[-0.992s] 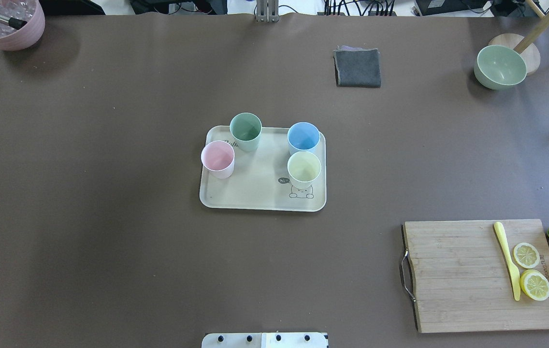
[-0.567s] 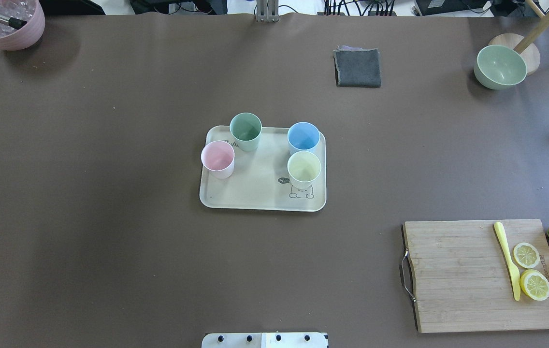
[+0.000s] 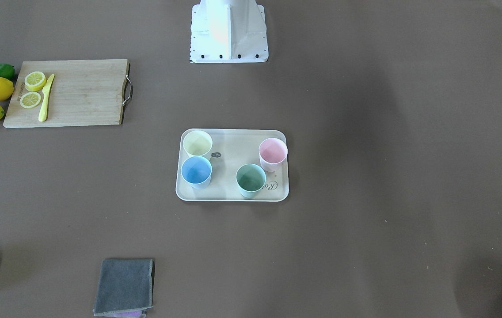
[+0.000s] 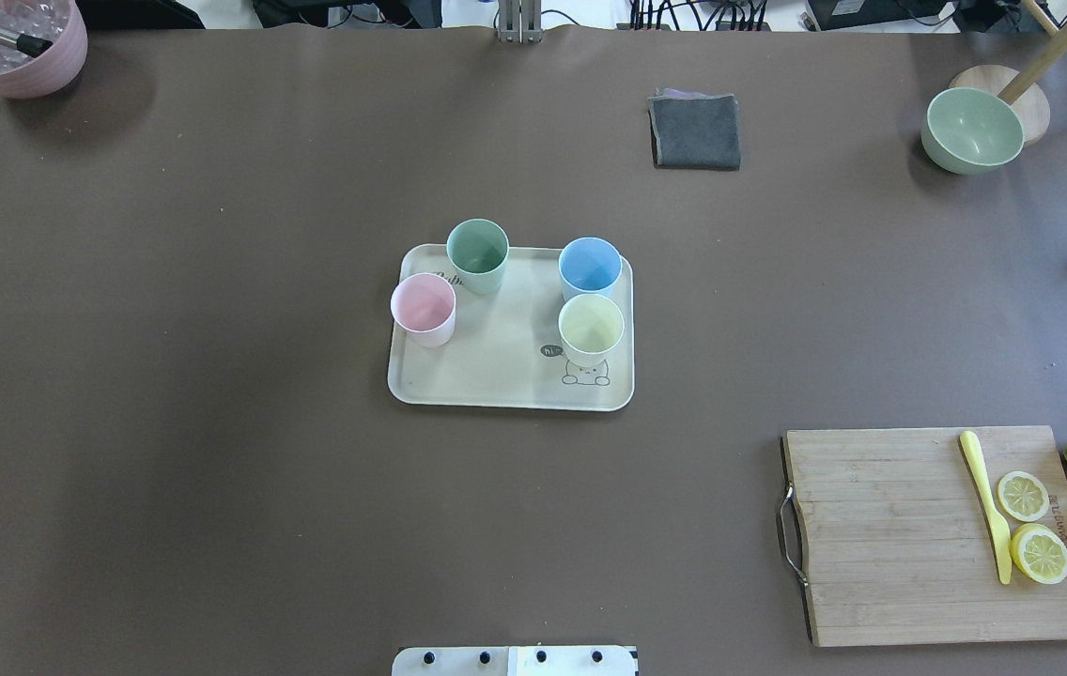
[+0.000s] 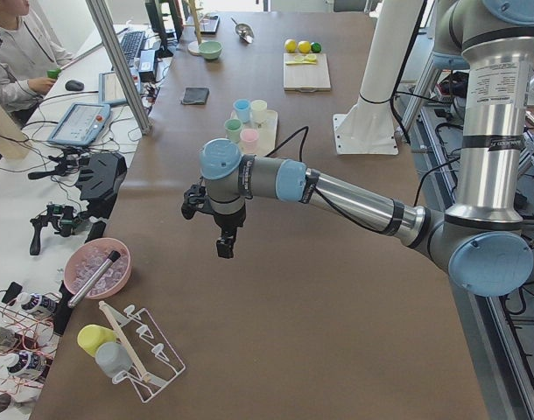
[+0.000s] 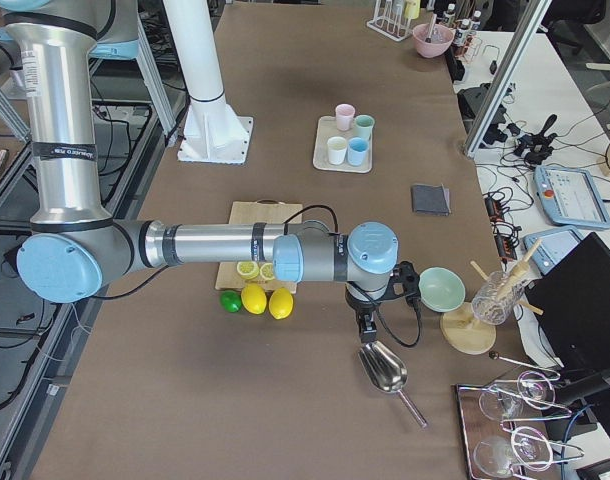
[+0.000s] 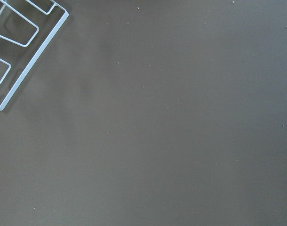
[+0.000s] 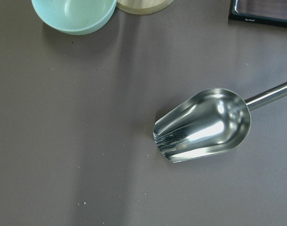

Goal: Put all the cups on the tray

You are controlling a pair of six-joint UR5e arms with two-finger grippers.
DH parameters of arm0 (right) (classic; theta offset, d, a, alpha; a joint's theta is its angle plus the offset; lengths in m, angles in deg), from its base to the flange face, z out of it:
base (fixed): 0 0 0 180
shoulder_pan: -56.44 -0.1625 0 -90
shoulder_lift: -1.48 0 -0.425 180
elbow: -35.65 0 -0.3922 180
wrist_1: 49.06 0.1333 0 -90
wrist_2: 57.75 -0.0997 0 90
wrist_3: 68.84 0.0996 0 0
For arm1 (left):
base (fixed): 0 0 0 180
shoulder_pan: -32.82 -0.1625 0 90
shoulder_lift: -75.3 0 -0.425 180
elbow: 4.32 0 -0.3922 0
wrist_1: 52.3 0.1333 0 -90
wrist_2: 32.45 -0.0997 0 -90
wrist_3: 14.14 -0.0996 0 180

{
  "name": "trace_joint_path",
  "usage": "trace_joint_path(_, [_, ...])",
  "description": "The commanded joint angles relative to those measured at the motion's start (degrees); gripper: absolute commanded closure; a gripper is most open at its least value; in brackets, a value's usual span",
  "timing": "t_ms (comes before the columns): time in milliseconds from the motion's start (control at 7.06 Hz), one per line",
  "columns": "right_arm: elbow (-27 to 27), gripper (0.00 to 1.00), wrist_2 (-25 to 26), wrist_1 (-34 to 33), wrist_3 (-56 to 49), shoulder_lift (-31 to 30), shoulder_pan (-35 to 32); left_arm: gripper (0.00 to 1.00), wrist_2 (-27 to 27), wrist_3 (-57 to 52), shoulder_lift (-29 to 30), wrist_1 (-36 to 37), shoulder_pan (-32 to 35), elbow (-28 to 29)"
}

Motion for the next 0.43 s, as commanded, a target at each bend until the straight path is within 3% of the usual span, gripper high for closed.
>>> trace_joint_path(0, [0.54, 0.0, 0.11, 0.02, -0.05, -0.11, 0.0, 0.02, 0.05, -0.02, -0.11, 0.0, 0.09, -0.31])
trace_joint_path(283, [0.02, 0.0, -0.42, 0.02, -0.05, -1.42, 0.0, 0.02, 0.32, -0.02, 0.06, 0.0, 0.0, -0.32])
